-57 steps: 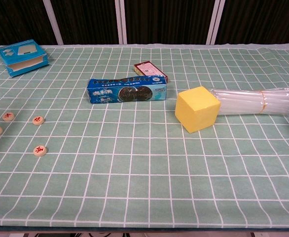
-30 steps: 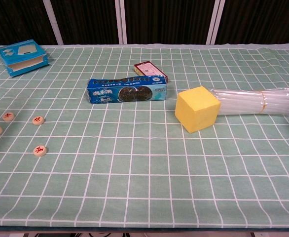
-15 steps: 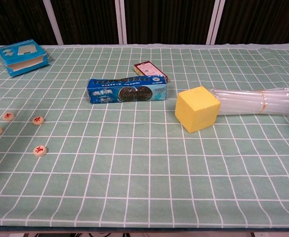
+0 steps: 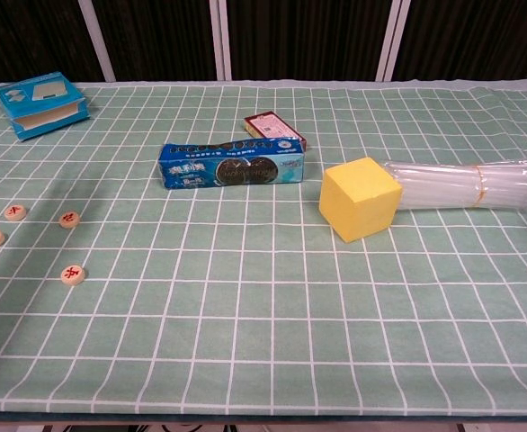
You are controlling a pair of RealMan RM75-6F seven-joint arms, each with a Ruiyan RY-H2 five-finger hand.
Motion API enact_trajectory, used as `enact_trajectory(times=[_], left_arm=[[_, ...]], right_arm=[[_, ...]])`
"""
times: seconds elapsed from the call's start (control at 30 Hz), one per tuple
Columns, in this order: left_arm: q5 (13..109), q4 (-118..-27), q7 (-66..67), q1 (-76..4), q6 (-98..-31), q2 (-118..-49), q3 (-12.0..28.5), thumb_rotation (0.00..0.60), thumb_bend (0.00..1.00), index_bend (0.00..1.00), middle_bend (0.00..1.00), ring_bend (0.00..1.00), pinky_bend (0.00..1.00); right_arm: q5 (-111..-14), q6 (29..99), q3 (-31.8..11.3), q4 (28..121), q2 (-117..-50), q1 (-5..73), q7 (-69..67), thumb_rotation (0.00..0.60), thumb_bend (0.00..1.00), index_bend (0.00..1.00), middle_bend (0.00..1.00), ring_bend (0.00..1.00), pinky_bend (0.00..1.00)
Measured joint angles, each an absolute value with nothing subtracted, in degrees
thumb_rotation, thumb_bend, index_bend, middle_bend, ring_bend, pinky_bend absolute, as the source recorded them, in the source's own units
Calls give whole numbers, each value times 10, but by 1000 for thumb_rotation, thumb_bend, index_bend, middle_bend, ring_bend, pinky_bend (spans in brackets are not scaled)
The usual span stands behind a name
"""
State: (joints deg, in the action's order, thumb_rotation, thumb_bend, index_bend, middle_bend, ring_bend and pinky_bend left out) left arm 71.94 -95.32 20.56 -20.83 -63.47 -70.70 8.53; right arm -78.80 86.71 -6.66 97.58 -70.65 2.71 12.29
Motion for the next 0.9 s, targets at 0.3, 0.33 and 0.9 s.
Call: enact_trajectory(times=[0.3,0.33,0.9], left_arm=[[630,-866,237,-258,-571,-759,99,600,226,306,0,0,0],[624,-857,238,-261,-567,-764,99,600,226,312,0,0,0],[593,-762,242,-299,-539,-824,84,600,252,408,5,0,0]], right_arm=[[-778,866,-70,979,-707,27,125,600,266,118,52,12,0],[-777,866,-70,980,-707,27,126,600,266,118,52,13,0],[-761,863,-76,985,-708,27,127,600,267,118,52,13,0]])
